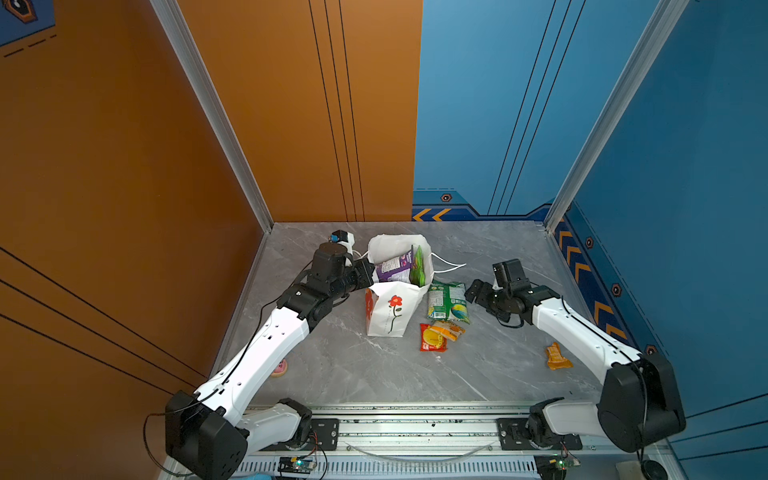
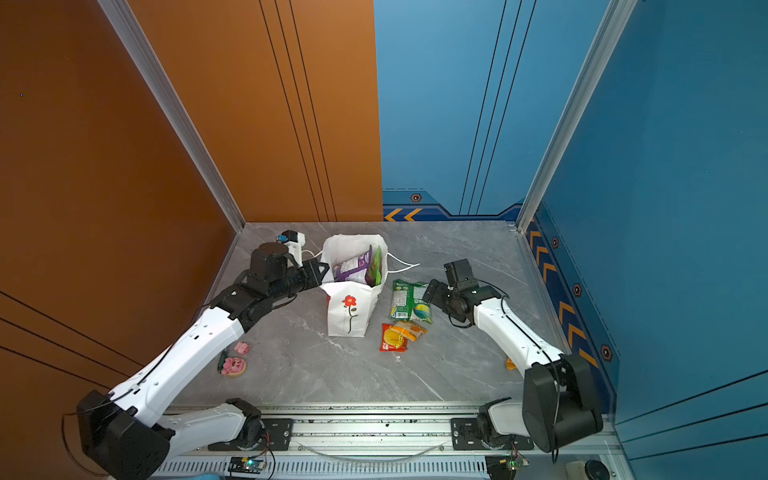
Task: Place the snacks into the paper bag
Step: 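Move the right gripper over the green Fox's Spring Tea bag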
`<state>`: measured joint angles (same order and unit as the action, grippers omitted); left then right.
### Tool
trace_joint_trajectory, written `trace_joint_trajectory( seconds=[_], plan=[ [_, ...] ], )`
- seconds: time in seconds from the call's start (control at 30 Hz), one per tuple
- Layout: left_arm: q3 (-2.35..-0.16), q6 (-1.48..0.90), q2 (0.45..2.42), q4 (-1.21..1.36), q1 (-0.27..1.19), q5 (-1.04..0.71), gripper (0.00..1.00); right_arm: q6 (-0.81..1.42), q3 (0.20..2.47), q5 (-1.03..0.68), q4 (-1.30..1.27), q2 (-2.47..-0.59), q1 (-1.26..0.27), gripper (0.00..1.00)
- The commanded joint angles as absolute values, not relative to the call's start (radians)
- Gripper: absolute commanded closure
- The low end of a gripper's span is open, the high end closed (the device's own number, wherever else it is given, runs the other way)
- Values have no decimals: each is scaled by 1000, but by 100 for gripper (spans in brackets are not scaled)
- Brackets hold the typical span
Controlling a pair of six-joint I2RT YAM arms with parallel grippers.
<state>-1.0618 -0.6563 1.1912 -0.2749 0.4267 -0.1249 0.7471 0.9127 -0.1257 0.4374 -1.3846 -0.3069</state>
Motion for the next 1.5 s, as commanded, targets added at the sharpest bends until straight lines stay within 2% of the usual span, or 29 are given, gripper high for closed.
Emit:
trace_joint_trajectory(
  seconds=[0.0, 0.33, 0.6, 0.8, 1.07, 1.17, 1.3, 1.47],
  plan=[
    [-1049, -656, 1163, -199, 411, -151, 100, 788, 906, -89, 364, -1437, -344, 2],
    [-1043, -659, 1164, -153, 402, -168, 100, 861, 919, -85, 269, -1615, -458, 0],
    [-1042, -661, 1160, -153, 400, -166, 100, 935, 959, -144, 165, -1721, -541, 0],
    [-1042, -660, 1150, -160, 399, -160, 100, 928, 1033, -157, 168, -1791, -574, 0],
    [-1037, -657, 1140, -163, 397, -155, 100, 871, 976, -123, 236, -1651, -491, 0],
    [-1037, -663, 1141, -157, 396, -157, 100, 796, 977, -133, 283, -1601, -451, 5],
    [-1037, -669, 1142, -153, 397, -158, 100, 691, 1022, -107, 376, -1594, -399, 6],
    [-1037, -662, 1132, -156, 396, -156, 100, 601, 1105, -163, 422, -1658, -303, 6]
  ],
)
